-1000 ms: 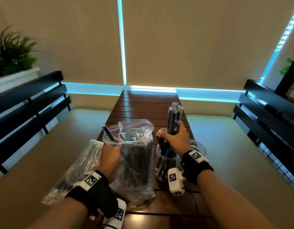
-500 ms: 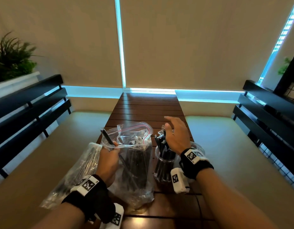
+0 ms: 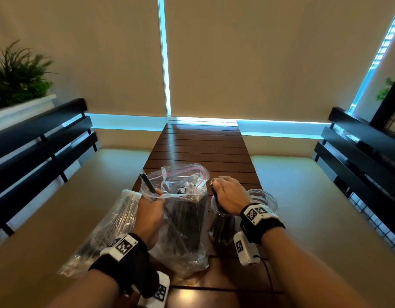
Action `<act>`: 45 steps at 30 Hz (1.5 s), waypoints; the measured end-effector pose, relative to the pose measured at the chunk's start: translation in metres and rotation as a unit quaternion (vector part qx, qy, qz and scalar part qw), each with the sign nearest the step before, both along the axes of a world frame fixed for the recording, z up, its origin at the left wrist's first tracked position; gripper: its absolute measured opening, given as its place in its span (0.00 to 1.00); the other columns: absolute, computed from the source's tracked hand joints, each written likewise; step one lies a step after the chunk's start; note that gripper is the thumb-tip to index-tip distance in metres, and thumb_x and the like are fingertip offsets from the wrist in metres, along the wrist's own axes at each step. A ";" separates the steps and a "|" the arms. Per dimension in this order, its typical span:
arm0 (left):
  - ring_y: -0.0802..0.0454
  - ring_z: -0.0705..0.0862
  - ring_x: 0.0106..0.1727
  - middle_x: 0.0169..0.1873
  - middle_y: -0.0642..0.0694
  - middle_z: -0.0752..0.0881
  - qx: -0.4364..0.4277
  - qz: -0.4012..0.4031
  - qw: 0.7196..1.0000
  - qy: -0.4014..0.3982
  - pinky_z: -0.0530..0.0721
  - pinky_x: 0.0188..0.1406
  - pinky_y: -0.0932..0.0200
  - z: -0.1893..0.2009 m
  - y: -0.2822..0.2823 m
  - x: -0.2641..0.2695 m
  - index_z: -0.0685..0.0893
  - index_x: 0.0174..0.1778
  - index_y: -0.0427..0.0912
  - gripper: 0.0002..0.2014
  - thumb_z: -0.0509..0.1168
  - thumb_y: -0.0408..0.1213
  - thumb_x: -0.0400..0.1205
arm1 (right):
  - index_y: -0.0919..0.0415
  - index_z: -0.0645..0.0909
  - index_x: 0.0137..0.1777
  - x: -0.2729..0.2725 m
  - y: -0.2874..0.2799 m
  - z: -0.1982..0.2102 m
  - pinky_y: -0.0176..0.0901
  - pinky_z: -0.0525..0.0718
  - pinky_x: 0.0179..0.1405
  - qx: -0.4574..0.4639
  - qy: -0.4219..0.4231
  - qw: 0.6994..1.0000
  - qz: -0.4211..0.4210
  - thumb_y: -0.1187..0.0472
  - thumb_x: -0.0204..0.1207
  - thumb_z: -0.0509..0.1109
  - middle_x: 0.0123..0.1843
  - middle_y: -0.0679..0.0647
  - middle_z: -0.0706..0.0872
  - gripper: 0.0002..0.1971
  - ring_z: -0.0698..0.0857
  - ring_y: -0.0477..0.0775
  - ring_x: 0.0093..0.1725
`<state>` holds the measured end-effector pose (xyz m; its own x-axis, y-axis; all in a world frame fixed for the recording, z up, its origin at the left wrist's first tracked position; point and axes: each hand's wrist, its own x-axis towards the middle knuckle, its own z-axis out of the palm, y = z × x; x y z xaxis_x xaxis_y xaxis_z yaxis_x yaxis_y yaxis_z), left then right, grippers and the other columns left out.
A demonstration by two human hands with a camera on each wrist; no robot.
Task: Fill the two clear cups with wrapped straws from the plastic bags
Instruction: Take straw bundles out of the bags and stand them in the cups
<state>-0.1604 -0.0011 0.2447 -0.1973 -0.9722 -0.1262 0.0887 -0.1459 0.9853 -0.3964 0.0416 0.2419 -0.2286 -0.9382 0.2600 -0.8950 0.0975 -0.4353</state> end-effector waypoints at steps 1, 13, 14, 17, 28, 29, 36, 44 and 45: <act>0.40 0.90 0.56 0.51 0.38 0.92 -0.001 -0.004 1.000 -0.002 0.86 0.61 0.32 0.001 0.001 -0.001 0.87 0.56 0.34 0.07 0.65 0.27 0.85 | 0.59 0.80 0.71 0.000 0.002 0.000 0.51 0.71 0.77 -0.018 -0.009 1.000 -0.021 0.50 0.88 0.54 0.73 0.56 0.82 0.21 0.77 0.55 0.73; 0.46 0.90 0.53 0.48 0.43 0.89 -0.116 -0.045 0.992 -0.026 0.87 0.48 0.51 0.003 0.011 0.002 0.78 0.67 0.33 0.14 0.66 0.30 0.85 | 0.53 0.91 0.50 0.086 -0.016 0.085 0.51 0.88 0.57 0.119 0.205 0.953 0.190 0.64 0.79 0.69 0.47 0.49 0.93 0.09 0.89 0.52 0.48; 0.48 0.90 0.52 0.48 0.43 0.90 -0.137 -0.045 0.989 -0.026 0.88 0.48 0.50 0.005 0.014 0.002 0.79 0.65 0.34 0.13 0.66 0.33 0.86 | 0.54 0.91 0.50 0.088 -0.018 0.083 0.52 0.88 0.55 0.148 0.228 0.943 0.189 0.61 0.79 0.69 0.45 0.51 0.92 0.08 0.89 0.53 0.47; 0.41 0.90 0.55 0.53 0.40 0.90 -0.144 -0.072 0.987 -0.011 0.90 0.55 0.41 0.010 0.021 0.003 0.80 0.69 0.40 0.22 0.71 0.45 0.81 | 0.57 0.88 0.54 0.089 -0.020 0.079 0.54 0.90 0.52 0.239 0.253 0.920 0.181 0.52 0.76 0.73 0.46 0.53 0.90 0.12 0.88 0.54 0.47; 0.54 0.87 0.57 0.58 0.54 0.88 -0.158 -0.051 0.979 -0.121 0.88 0.52 0.58 -0.003 0.013 0.001 0.76 0.72 0.58 0.22 0.62 0.29 0.87 | 0.52 0.88 0.52 0.086 -0.014 0.071 0.53 0.88 0.49 0.218 0.292 0.914 0.178 0.55 0.80 0.66 0.47 0.54 0.89 0.08 0.87 0.59 0.48; 0.57 0.87 0.53 0.57 0.54 0.88 -0.159 -0.048 0.978 -0.127 0.87 0.46 0.64 -0.003 0.014 -0.001 0.76 0.71 0.58 0.21 0.61 0.29 0.88 | 0.52 0.88 0.53 0.085 -0.013 0.072 0.54 0.89 0.50 0.223 0.294 0.913 0.172 0.55 0.80 0.68 0.48 0.54 0.89 0.08 0.88 0.59 0.48; 0.56 0.87 0.48 0.51 0.51 0.89 -0.145 -0.039 0.983 -0.108 0.85 0.40 0.64 -0.004 0.015 -0.003 0.80 0.62 0.50 0.12 0.62 0.29 0.88 | 0.62 0.88 0.52 0.081 -0.009 0.074 0.47 0.85 0.50 0.236 0.259 0.916 0.196 0.64 0.82 0.67 0.45 0.56 0.87 0.08 0.88 0.60 0.52; 0.54 0.87 0.61 0.57 0.57 0.89 -0.147 -0.086 0.982 -0.084 0.87 0.61 0.43 -0.001 0.012 0.000 0.82 0.64 0.62 0.20 0.72 0.33 0.81 | 0.57 0.90 0.49 0.066 -0.010 0.072 0.41 0.78 0.44 0.088 0.007 0.986 0.138 0.65 0.75 0.73 0.44 0.50 0.88 0.06 0.82 0.49 0.42; 0.52 0.87 0.60 0.56 0.56 0.90 -0.143 -0.095 0.982 -0.083 0.87 0.60 0.39 0.001 0.014 0.000 0.83 0.61 0.62 0.19 0.72 0.34 0.81 | 0.57 0.90 0.46 0.067 -0.009 0.070 0.40 0.77 0.44 0.076 -0.021 0.989 0.124 0.65 0.75 0.73 0.42 0.50 0.87 0.05 0.81 0.48 0.39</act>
